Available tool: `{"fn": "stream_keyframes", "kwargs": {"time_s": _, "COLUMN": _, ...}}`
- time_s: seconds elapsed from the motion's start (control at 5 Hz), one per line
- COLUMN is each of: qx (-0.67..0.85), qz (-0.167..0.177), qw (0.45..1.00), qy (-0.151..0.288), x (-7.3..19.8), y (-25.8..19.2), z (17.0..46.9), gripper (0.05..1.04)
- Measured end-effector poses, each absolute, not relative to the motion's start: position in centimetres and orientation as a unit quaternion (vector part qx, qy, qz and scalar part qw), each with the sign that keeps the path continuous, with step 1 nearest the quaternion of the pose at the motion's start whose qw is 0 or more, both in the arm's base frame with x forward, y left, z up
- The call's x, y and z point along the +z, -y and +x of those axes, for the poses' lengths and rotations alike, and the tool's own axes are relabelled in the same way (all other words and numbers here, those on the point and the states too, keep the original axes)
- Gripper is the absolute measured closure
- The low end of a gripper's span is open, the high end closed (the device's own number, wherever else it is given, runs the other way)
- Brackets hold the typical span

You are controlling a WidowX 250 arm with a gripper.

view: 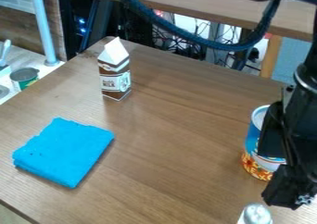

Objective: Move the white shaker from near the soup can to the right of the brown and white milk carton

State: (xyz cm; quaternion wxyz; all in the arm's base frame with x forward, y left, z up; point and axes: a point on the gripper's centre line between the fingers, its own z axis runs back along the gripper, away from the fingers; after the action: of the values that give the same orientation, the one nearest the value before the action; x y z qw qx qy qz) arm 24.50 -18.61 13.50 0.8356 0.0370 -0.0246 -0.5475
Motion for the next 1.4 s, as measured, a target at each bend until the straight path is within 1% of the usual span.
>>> {"fn": "stream_keyframes", "kwargs": {"time_s": 0.2, "qx": -0.558, "qz": 0.027, "qw": 0.828, "qy": 0.033, "x": 12.8, "y": 18.9, "z": 24.5, "gripper": 0.083}}
{"fn": "stream_keyframes", "kwargs": {"time_s": 0.6, "qx": -0.565, "qz": 0.004, "qw": 0.825, "qy": 0.026, "x": 10.8, "y": 19.4, "z": 23.9, "gripper": 0.083}}
{"fn": "stream_keyframes", "kwargs": {"time_s": 0.8, "qx": -0.567, "qz": -0.003, "qw": 0.823, "qy": 0.022, "x": 9.3, "y": 19.1, "z": 23.2, "gripper": 0.083}}
{"fn": "stream_keyframes", "kwargs": {"time_s": 1.0, "qx": -0.568, "qz": -0.005, "qw": 0.823, "qy": 0.025, "x": 8.7, "y": 18.9, "z": 23.0, "gripper": 0.083}}
{"fn": "stream_keyframes", "kwargs": {"time_s": 1.4, "qx": -0.572, "qz": -0.009, "qw": 0.82, "qy": 0.005, "x": 6.9, "y": 17.9, "z": 23.0, "gripper": 0.085}}
